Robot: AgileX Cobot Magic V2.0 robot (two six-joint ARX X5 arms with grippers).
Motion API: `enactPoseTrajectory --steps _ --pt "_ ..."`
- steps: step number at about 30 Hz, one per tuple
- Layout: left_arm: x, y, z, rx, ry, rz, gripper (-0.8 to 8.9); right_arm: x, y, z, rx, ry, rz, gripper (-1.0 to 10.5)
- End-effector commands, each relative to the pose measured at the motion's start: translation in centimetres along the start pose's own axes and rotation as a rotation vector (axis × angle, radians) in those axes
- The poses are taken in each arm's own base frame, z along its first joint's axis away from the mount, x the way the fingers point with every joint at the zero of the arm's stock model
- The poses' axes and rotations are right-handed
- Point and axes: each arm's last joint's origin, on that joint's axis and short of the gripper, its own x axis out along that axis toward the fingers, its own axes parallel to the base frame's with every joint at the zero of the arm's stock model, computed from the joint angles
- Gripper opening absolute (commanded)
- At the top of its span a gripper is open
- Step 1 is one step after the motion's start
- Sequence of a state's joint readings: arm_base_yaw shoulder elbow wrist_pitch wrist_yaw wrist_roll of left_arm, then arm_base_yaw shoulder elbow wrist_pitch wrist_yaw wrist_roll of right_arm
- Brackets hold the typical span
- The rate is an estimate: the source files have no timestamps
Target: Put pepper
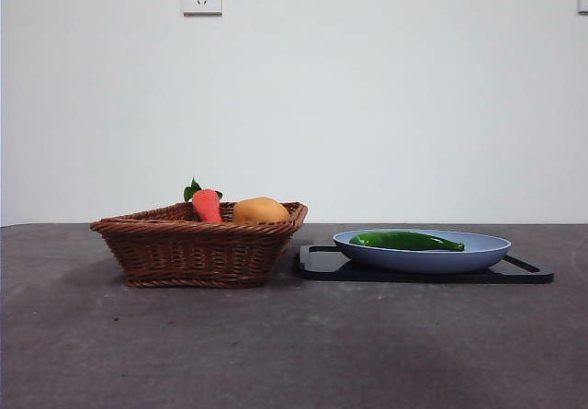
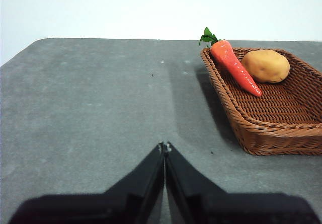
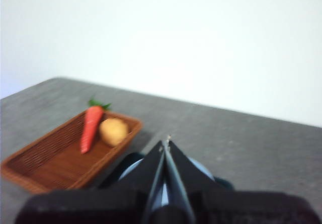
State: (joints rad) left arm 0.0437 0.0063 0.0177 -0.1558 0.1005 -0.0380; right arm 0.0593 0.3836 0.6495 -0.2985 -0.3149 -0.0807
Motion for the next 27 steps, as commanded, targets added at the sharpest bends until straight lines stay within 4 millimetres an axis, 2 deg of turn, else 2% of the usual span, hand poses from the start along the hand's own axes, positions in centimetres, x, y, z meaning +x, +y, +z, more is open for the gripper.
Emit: enactPoseTrajectory --steps 1,8,13,18,27 --pt "0.1 0.0 -0.2 -0.005 -0.002 -0.002 0.08 0.2 0.1 -3.0 0.038 -0.055 -0.044 0.1" --pt "0.1 0.0 -0.2 -0.005 -0.002 -0.002 0.08 0.3 0.3 -9.8 0.084 -0.044 -0.142 0.1" --pt "0.1 0.0 -0.2 -0.006 -0.002 -0.002 0.08 0.5 0.5 -13.1 0.112 -0.009 -0.142 0.1" --pt "0.1 0.0 -0.2 -0.006 -0.002 -0.002 0.08 0.7 0.6 -15.2 0.148 0.015 -0.141 0.1" --pt "0.1 0.0 -0.2 -0.005 -0.002 -0.002 0.08 0.8 0.7 -17.0 0.191 0.115 -0.139 0.1"
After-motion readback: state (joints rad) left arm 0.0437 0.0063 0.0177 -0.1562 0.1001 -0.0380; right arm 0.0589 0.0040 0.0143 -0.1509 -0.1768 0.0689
